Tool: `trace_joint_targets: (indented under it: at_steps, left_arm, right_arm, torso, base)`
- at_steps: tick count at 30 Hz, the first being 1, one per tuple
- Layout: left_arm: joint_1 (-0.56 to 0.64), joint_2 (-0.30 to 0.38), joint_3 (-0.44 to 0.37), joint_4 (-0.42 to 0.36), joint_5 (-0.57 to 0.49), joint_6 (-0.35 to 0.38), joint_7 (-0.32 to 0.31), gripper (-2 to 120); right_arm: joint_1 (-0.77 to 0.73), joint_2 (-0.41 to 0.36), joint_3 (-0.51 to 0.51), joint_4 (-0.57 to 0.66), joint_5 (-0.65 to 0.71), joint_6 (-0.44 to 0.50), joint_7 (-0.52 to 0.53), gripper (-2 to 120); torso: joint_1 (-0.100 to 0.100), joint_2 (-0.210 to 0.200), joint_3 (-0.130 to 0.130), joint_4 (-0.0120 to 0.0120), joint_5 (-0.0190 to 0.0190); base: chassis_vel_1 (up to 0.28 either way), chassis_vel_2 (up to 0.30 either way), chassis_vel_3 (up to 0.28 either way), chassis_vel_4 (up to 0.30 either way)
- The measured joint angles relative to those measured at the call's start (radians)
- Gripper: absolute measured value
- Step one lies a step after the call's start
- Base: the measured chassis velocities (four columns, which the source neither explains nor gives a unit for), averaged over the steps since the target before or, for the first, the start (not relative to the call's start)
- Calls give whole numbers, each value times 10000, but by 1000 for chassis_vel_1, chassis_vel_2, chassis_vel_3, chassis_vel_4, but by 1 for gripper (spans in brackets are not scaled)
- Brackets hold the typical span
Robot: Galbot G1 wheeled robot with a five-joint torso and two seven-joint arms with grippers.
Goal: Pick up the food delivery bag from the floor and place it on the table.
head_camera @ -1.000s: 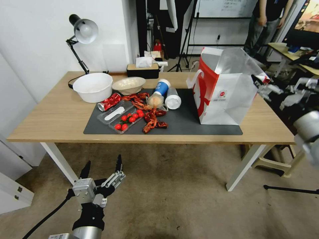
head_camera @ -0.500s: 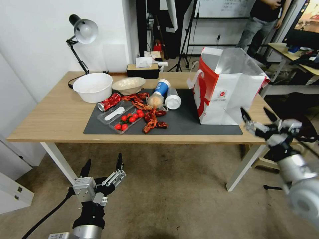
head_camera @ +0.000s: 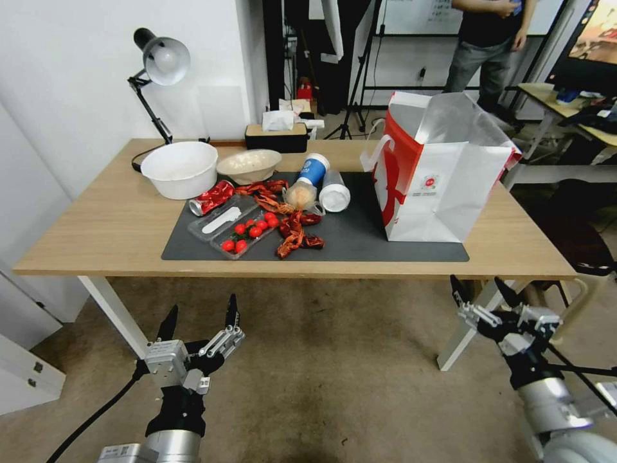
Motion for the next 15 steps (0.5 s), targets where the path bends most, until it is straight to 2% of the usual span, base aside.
trace_joint_targets:
  at_steps: [15]
  left_arm:
    - [-332, 58, -247, 371, 124, 124, 211, 100]
  right_arm:
    - [81, -97, -2, -244, 63, 69, -195, 100]
  torso:
    - [1, -1, 1, 2, 3]
  base:
    - [0, 0, 0, 0]
